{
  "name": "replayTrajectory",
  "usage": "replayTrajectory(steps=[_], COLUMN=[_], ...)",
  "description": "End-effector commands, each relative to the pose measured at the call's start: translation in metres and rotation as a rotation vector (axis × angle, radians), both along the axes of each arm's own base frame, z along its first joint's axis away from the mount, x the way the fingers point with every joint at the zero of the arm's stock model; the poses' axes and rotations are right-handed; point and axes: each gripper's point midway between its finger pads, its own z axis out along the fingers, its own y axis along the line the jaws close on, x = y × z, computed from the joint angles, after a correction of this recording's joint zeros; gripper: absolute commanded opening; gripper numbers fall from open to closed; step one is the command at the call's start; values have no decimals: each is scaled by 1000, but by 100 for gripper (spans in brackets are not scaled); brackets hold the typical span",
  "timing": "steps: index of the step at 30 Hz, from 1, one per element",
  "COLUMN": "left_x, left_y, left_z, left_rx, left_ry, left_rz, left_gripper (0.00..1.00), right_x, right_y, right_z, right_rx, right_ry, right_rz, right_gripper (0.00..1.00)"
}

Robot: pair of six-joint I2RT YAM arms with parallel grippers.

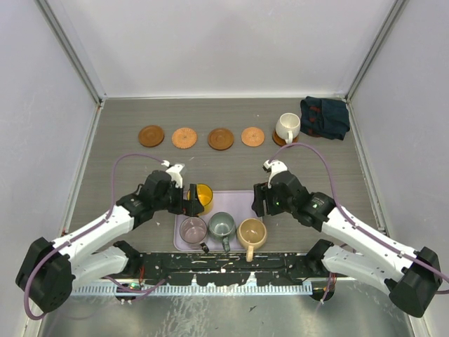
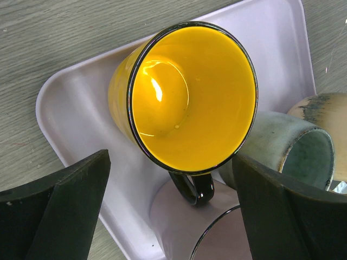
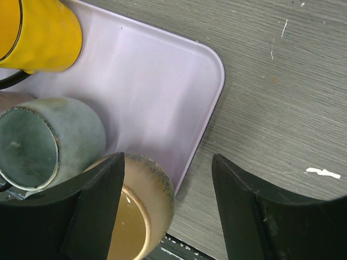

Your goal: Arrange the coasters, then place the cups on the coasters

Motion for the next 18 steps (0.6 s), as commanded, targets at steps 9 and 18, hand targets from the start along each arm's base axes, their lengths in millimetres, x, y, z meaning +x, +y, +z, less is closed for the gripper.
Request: replayTrajectory(steps=[9, 18], left_x=[3, 1], left_y=[3, 5], left_z=[-1, 1], left_rx=[55, 58], left_ry=[-24, -37], left_rz=[11, 7], left_gripper=[81, 85], right_x=[11, -16], right_y=[13, 4], right_z=[13, 12], right_rx=[51, 59], right_ry=[-48, 36], right_rz=[3, -38], right_gripper=[69, 69])
